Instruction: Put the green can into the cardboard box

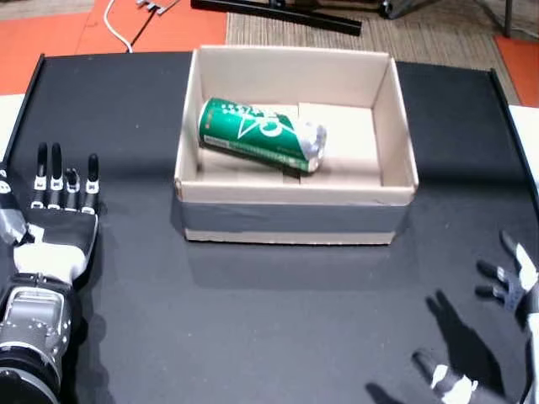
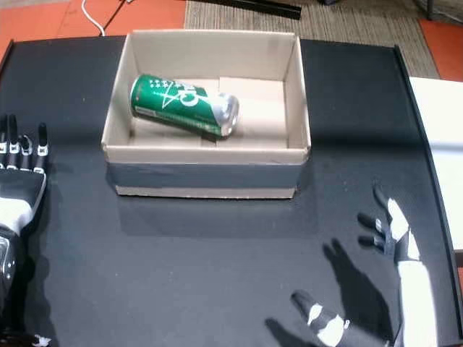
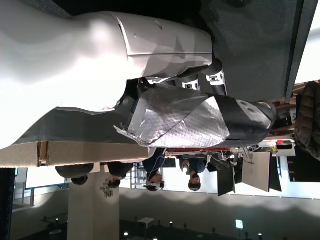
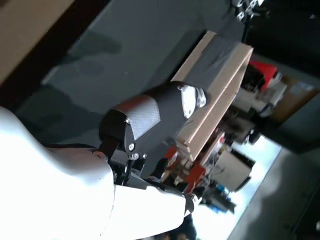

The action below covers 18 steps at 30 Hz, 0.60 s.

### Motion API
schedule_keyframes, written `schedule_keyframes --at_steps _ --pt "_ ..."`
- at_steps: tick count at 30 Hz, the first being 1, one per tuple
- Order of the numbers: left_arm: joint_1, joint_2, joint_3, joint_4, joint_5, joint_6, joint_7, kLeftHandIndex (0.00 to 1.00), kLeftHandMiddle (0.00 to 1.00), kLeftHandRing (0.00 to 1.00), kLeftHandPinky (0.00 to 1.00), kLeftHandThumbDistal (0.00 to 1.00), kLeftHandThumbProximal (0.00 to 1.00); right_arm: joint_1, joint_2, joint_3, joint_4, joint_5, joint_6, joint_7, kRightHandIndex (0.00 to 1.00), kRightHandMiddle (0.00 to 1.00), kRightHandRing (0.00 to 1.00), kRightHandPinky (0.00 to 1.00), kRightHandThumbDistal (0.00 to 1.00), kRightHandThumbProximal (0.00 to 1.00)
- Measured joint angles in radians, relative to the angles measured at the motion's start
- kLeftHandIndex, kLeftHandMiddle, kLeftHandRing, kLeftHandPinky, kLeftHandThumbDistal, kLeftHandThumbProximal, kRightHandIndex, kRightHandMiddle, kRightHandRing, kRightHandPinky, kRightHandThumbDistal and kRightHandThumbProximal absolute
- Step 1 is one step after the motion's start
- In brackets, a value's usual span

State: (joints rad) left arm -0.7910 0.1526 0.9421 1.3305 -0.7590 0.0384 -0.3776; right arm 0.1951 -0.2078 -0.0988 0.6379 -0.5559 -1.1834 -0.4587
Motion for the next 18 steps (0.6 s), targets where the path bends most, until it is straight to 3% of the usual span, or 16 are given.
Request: schedule_keyframes --at_steps 3,6,8,13,16,18 --pt "0.001 0.004 0.0 0.001 0.0 0.0 0.0 0.48 0.23 0.44 0.71 0.64 0.83 -0.009 0.007 0.005 0.075 -0.1 -0.025 -0.149 0.64 0.78 0.87 1.0 0.93 0.25" --pt "0.0 0.012 0.0 0.001 0.0 0.0 0.004 0.47 0.22 0.43 0.7 0.64 0.85 -0.057 0.007 0.035 0.171 -0.181 -0.04 -0.301 0.62 0.76 0.86 1.0 0.83 0.36" --pt "-0.001 0.014 -0.001 0.001 0.0 0.0 0.008 0.47 0.23 0.42 0.72 0.67 0.86 -0.112 0.006 0.078 0.228 -0.254 -0.02 -0.433 0.6 0.75 0.85 1.0 0.83 0.41" --pt "-0.001 0.016 -0.009 0.001 0.004 0.0 0.005 0.47 0.23 0.43 0.69 0.66 0.85 -0.255 0.003 0.216 0.356 -0.381 0.05 -0.742 0.6 0.75 0.85 1.0 0.82 0.38" --pt "-0.001 0.021 -0.009 0.001 0.005 0.0 -0.005 0.48 0.22 0.42 0.72 0.67 0.83 -0.266 -0.007 0.286 0.393 -0.404 0.06 -0.854 0.6 0.77 0.87 1.0 0.84 0.4" --pt "0.0 0.027 -0.008 0.001 0.005 0.002 -0.007 0.48 0.21 0.43 0.68 0.64 0.83 -0.261 -0.023 0.327 0.412 -0.413 0.066 -0.911 0.62 0.79 0.88 1.0 0.87 0.37"
